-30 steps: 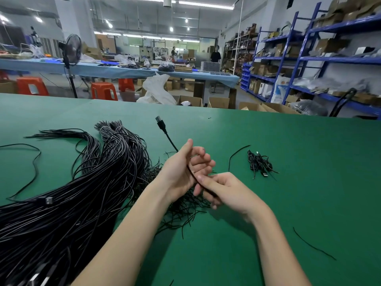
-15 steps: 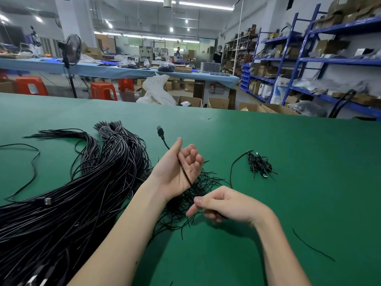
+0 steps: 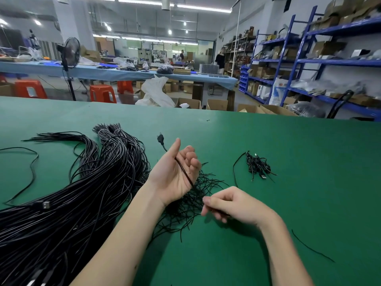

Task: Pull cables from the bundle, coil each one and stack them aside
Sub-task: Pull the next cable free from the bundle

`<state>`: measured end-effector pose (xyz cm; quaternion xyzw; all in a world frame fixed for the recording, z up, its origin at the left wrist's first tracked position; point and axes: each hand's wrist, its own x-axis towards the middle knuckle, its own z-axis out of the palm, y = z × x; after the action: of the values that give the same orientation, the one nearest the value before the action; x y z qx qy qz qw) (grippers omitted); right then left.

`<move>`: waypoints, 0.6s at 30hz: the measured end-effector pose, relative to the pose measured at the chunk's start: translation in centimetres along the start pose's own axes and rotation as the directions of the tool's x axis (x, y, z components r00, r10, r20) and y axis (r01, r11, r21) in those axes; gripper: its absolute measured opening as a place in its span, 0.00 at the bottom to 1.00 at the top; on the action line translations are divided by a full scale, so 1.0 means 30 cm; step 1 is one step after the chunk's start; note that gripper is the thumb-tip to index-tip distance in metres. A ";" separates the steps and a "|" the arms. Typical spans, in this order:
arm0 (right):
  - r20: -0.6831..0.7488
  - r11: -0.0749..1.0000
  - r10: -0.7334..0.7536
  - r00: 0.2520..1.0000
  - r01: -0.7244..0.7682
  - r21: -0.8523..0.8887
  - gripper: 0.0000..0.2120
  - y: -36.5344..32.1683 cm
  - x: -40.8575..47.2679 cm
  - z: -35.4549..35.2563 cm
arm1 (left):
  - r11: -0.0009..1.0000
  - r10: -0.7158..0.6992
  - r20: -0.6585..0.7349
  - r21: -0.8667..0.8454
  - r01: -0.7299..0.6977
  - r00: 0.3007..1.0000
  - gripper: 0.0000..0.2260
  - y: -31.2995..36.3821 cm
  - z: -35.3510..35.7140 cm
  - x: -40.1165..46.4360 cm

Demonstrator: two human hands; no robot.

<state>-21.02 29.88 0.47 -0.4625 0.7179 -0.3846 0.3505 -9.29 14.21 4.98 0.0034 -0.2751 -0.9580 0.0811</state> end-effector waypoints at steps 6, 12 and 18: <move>-0.423 0.915 -0.006 0.906 -0.166 -0.369 0.40 -0.030 0.009 -0.009 | 0.883 -0.289 0.163 0.425 0.197 0.943 0.31 0.015 -0.002 -0.027; -0.437 0.975 -0.077 0.896 -0.024 -0.221 0.18 -0.090 -0.018 -0.044 | 0.563 -0.491 -0.042 0.747 0.354 0.870 0.39 0.007 -0.016 -0.023; -0.493 0.934 -0.123 0.861 -0.068 -0.351 0.15 -0.160 0.011 -0.020 | 0.444 -0.292 -0.232 0.826 0.347 0.928 0.38 -0.031 -0.029 -0.002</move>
<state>-19.76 28.38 4.91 -0.4111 0.8353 -0.3611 0.0541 -9.33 14.54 3.74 0.1211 -0.7024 -0.6934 -0.1053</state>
